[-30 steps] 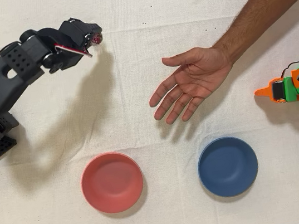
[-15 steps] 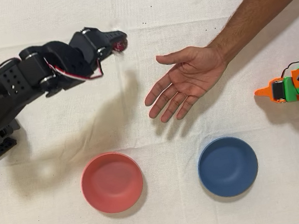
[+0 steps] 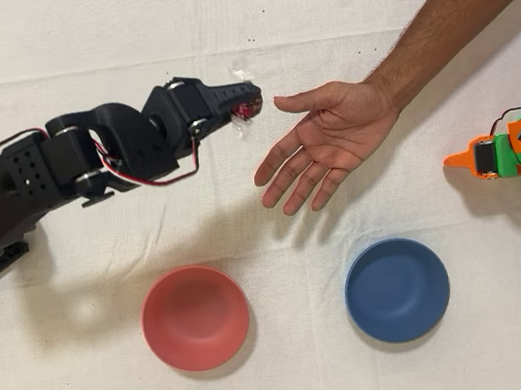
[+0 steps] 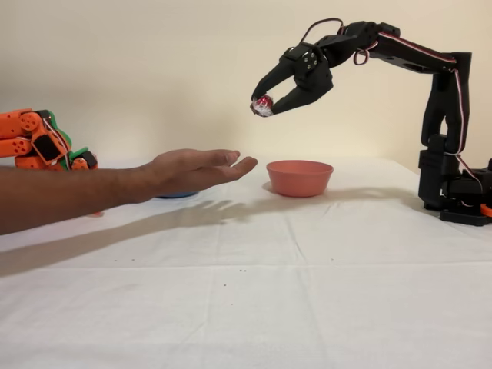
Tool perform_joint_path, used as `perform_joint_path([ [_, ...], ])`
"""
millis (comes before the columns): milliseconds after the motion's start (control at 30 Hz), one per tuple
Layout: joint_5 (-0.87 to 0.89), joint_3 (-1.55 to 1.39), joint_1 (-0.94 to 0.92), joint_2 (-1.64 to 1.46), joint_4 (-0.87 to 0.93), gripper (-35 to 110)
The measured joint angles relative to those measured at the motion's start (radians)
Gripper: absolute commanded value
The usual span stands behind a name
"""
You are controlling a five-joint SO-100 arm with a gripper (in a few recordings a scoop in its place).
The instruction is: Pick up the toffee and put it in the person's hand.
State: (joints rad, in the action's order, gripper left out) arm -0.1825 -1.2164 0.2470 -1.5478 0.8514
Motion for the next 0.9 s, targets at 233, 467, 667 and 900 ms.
perform_joint_path([
  [233,-0.051,0.051,-0.028,0.100,-0.055,7],
  [467,-0.087,0.081,-0.061,0.192,-0.112,9],
  [667,-0.124,0.083,-0.106,0.256,-0.204,9],
  [900,-0.170,0.083,-0.153,0.293,-0.302,9],
])
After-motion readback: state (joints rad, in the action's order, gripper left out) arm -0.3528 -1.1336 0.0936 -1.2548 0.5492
